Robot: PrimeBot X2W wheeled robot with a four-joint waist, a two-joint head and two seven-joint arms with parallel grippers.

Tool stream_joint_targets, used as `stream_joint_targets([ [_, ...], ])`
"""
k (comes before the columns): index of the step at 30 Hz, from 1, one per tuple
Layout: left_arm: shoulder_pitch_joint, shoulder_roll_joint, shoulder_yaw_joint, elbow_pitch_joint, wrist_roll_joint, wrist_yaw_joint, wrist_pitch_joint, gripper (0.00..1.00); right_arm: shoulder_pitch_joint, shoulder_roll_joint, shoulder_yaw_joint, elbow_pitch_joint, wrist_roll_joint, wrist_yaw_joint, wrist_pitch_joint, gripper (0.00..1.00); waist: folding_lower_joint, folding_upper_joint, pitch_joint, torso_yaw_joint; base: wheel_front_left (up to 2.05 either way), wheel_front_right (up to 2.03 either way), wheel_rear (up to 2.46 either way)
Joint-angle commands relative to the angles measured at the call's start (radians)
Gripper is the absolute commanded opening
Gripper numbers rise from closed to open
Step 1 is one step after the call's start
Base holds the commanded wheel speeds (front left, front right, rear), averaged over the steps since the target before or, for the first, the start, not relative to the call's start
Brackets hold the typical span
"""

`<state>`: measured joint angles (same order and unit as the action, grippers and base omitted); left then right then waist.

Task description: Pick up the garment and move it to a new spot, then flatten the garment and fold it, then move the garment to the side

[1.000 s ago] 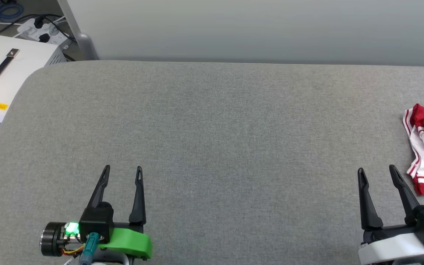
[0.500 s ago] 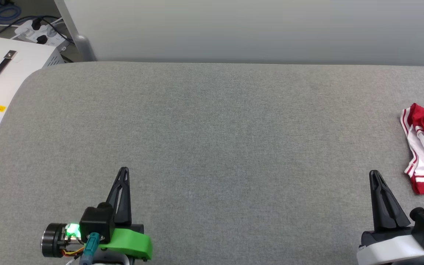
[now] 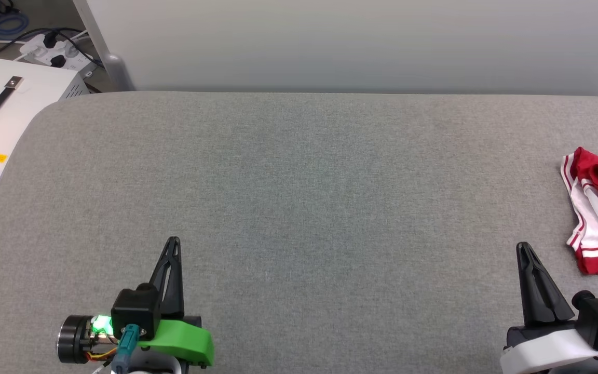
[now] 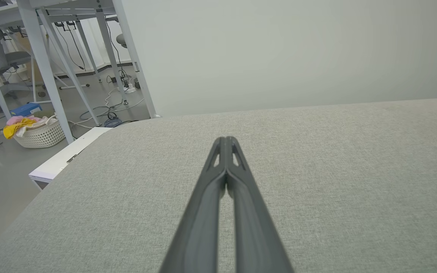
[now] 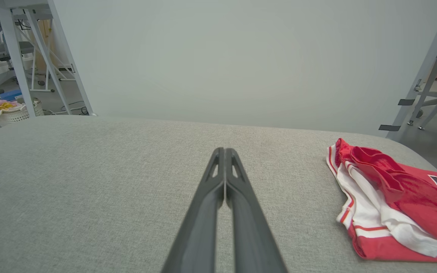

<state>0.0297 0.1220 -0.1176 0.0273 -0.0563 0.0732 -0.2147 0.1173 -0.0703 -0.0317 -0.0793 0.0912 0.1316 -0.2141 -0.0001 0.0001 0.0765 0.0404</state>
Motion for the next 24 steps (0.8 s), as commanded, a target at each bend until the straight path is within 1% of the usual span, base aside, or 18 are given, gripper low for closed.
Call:
stream_joint_targets([
  [1, -0.005, -0.006, 0.007, -0.004, 0.007, -0.006, 0.006, 0.00, -0.018, 0.002, 0.002, 0.005, -0.008, 0.000, 0.008, 0.00, 0.0001, -0.0001, -0.001, -0.001, 0.00, 0.00, 0.00],
  [24, -0.011, -0.022, 0.033, -0.010, 0.019, -0.022, 0.056, 0.00, -0.042, 0.006, 0.009, 0.023, -0.028, 0.000, 0.058, 0.00, 0.0001, -0.0001, -0.019, -0.010, 0.00, 0.00, 0.00],
])
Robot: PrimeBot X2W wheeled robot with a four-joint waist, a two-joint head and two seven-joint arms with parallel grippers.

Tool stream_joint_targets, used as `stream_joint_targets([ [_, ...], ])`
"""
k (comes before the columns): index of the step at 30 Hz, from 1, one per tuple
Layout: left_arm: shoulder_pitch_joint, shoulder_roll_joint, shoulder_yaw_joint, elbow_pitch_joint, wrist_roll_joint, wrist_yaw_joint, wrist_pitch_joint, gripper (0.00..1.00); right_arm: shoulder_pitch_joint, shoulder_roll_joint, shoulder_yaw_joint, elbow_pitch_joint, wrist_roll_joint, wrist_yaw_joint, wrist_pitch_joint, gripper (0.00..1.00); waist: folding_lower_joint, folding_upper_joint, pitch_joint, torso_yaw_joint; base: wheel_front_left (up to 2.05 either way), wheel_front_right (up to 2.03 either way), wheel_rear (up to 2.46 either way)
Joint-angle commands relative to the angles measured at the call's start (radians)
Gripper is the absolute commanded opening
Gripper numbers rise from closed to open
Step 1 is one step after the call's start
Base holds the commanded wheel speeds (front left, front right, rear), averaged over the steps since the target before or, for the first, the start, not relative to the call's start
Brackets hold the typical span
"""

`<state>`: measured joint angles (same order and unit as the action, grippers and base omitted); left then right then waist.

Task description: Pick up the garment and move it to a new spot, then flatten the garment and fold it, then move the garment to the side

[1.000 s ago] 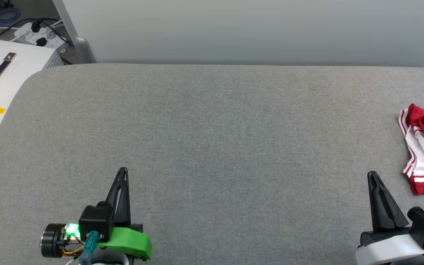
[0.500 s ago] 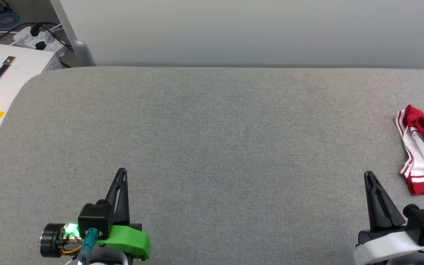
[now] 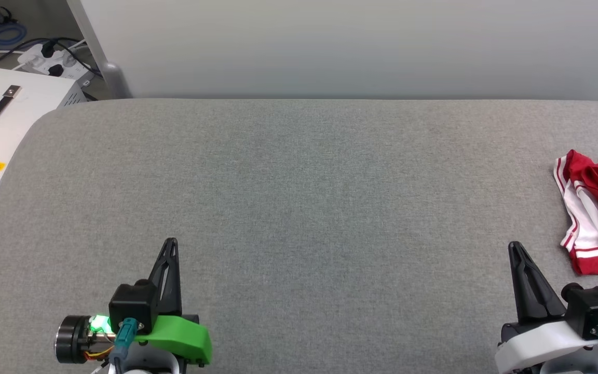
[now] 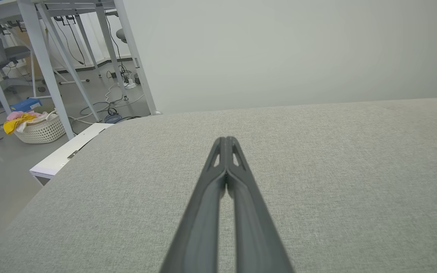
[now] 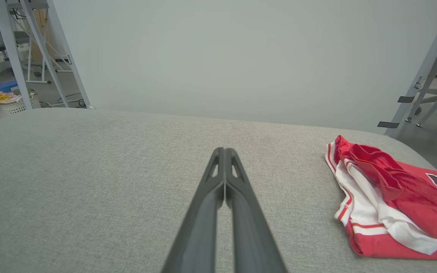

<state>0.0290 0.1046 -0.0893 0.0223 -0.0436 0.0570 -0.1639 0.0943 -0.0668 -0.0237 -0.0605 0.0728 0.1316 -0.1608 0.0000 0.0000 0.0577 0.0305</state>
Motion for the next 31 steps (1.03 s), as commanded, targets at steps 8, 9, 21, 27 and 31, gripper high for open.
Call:
stream_joint_targets([
  [8, -0.012, -0.010, 0.014, -0.007, 0.010, -0.011, 0.022, 0.00, -0.027, 0.004, 0.004, 0.010, -0.016, 0.000, 0.021, 0.00, 0.0000, 0.0000, -0.006, -0.003, 0.00, 0.00, 0.00],
  [9, -0.012, -0.010, 0.015, -0.007, 0.011, -0.012, 0.023, 0.00, -0.028, 0.004, 0.004, 0.011, -0.017, 0.000, 0.022, 0.00, 0.0000, 0.0000, -0.007, -0.004, 0.00, 0.00, 0.00],
  [21, -0.015, -0.018, 0.027, -0.009, 0.016, -0.019, 0.047, 0.00, -0.039, 0.007, 0.007, 0.019, -0.026, -0.001, 0.046, 0.00, 0.0000, 0.0000, -0.016, -0.008, 0.00, 0.00, 0.00],
  [27, -0.017, -0.022, 0.034, -0.011, 0.019, -0.023, 0.059, 0.00, -0.045, 0.008, 0.009, 0.023, -0.031, -0.001, 0.058, 0.00, 0.0000, 0.0000, -0.020, -0.011, 0.00, 0.00, 0.00],
  [31, -0.018, -0.024, 0.038, -0.012, 0.021, -0.026, 0.067, 0.00, -0.048, 0.008, 0.010, 0.026, -0.034, -0.001, 0.066, 0.00, 0.0000, 0.0000, -0.023, -0.012, 0.00, 0.00, 0.00],
])
